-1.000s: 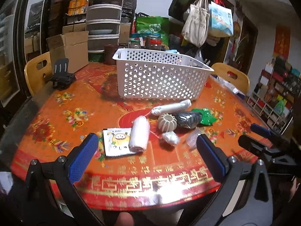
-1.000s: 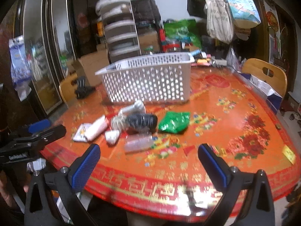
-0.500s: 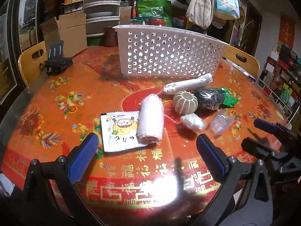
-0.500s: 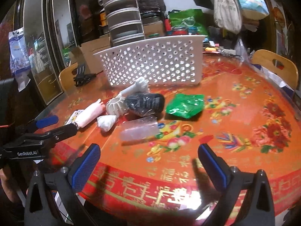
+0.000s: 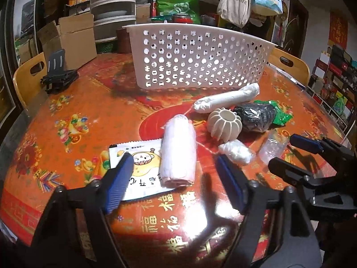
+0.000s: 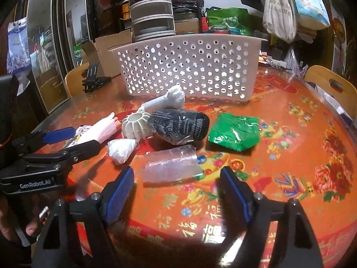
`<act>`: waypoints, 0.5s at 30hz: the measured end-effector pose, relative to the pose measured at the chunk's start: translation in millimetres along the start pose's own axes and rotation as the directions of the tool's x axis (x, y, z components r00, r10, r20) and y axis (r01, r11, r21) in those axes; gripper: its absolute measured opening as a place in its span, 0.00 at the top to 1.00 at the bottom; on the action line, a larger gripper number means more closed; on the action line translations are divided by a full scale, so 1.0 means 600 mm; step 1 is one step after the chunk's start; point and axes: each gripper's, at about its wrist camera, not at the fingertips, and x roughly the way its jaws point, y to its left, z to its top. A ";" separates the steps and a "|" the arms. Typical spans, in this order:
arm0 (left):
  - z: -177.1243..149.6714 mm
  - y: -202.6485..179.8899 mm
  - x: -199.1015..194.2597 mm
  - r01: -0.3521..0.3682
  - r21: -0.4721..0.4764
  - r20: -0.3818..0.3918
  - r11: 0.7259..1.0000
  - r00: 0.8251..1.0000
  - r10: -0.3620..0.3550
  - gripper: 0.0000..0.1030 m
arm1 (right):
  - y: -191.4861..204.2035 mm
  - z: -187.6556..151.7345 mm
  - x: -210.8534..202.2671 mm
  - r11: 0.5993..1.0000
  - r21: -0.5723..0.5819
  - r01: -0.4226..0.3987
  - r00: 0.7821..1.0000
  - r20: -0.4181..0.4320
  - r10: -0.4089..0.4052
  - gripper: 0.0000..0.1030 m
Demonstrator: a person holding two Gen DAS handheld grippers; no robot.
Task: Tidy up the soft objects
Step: 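Grasp the white rolled towel with the left gripper while the right grasps the clear plastic bag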
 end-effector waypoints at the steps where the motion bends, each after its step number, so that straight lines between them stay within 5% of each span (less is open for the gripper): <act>1: 0.001 0.000 0.003 0.003 0.000 -0.004 1.000 1.000 -0.003 0.36 | 0.003 0.000 0.001 1.000 -0.008 0.004 1.000 0.001 -0.004 0.26; 6: 0.004 -0.005 0.012 -0.005 0.017 -0.006 1.000 1.000 0.006 0.48 | 0.006 0.001 0.003 1.000 -0.027 0.014 1.000 0.001 -0.014 0.35; 11: 0.005 -0.007 0.016 -0.012 0.026 -0.009 1.000 1.000 0.012 0.72 | 0.008 0.001 0.003 0.999 -0.039 0.021 1.000 0.005 -0.021 0.45; 15: 0.004 -0.007 0.013 -0.003 0.025 -0.004 1.000 1.000 0.003 0.72 | 0.006 -0.001 0.000 0.999 -0.046 0.013 1.000 0.010 -0.012 0.46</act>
